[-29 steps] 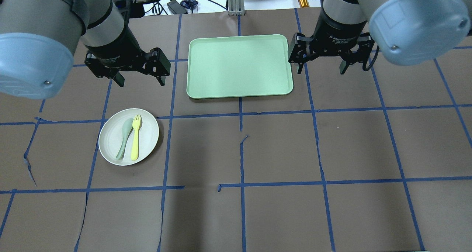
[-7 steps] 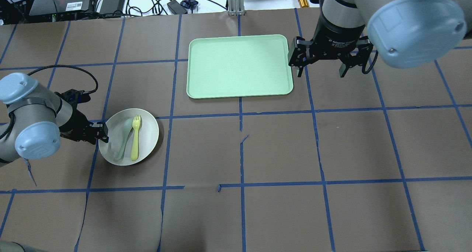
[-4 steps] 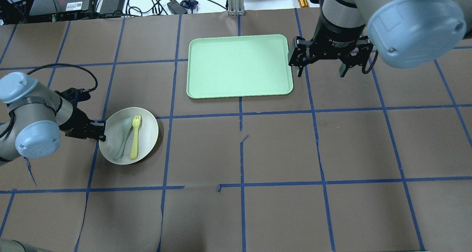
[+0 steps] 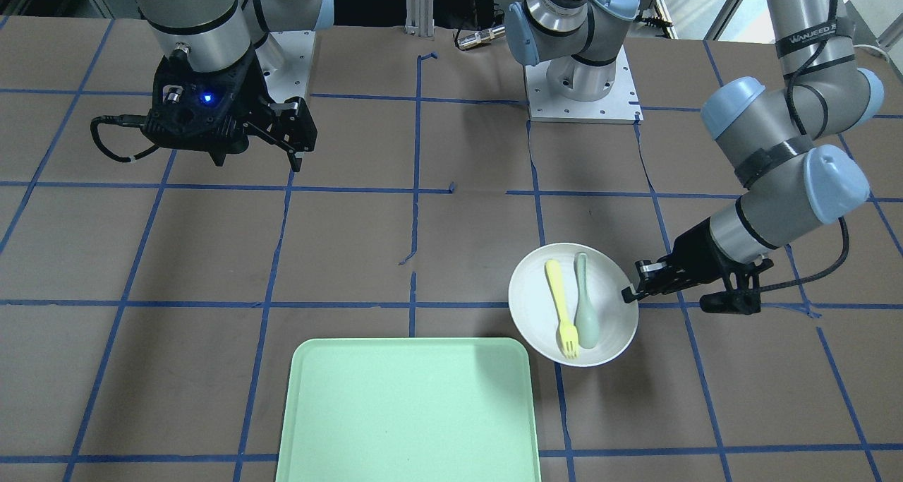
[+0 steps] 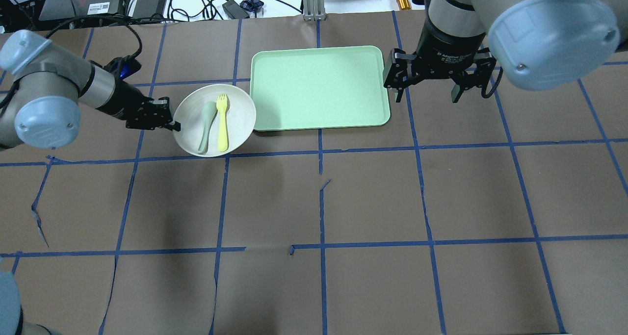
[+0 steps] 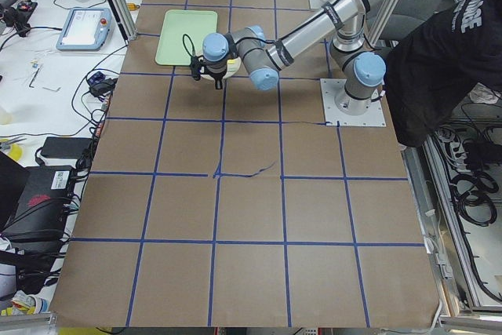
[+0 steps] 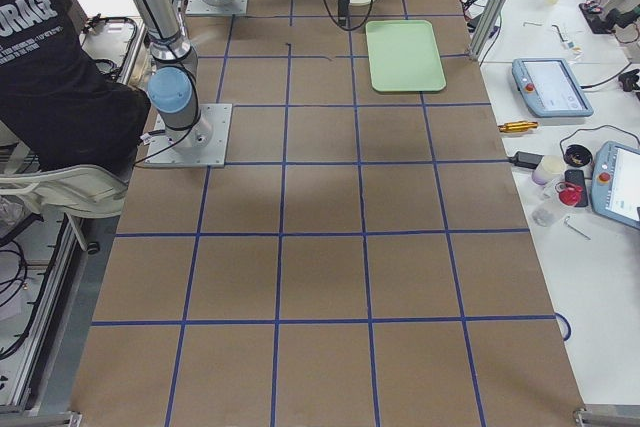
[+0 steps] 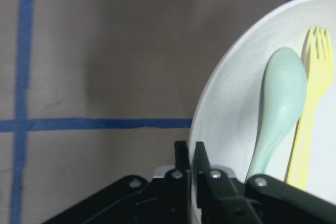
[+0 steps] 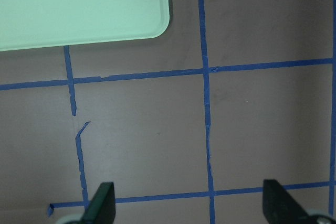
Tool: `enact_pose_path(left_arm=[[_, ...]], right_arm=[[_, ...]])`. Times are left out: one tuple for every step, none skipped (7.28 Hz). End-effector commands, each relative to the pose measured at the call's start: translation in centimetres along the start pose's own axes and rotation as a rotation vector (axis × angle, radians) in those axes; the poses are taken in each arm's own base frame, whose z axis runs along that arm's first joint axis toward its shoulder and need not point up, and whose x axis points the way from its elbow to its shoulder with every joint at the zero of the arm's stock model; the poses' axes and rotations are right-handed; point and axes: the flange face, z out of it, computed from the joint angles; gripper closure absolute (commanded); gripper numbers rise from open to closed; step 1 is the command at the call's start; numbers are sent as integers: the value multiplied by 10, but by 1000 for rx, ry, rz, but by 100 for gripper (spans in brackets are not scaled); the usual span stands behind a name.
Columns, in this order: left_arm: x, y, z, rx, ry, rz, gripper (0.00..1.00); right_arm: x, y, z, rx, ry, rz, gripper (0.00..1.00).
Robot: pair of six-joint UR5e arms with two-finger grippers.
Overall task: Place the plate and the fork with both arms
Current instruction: 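Carry the plate with the left gripper onto the green tray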
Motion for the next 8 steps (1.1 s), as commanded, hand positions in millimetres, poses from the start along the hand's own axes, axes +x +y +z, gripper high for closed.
enact_pose_path(left_arm=[[106, -57, 63, 17, 32, 18, 100], [141, -87, 91, 16, 28, 57, 100], [165, -100, 124, 2, 0, 56, 100], [177, -103, 153, 14, -61, 79, 100], [174, -108, 173, 30, -58, 78, 100], [175, -107, 179, 29, -59, 95, 100], [173, -103, 183, 22, -64, 72, 37], [179, -99, 168, 60, -56, 93, 1]], right_arm=[[0, -1, 1, -4, 0, 0, 0], [0, -1, 1, -4, -2, 0, 0], [0, 0, 1, -2, -2, 0, 0], [0, -1, 1, -2, -1, 0, 0], [0, -1, 1, -4, -1, 0, 0], [0, -1, 1, -2, 2, 0, 0], [1, -1, 1, -2, 2, 2, 0], [0, -1, 0, 2, 3, 0, 0]])
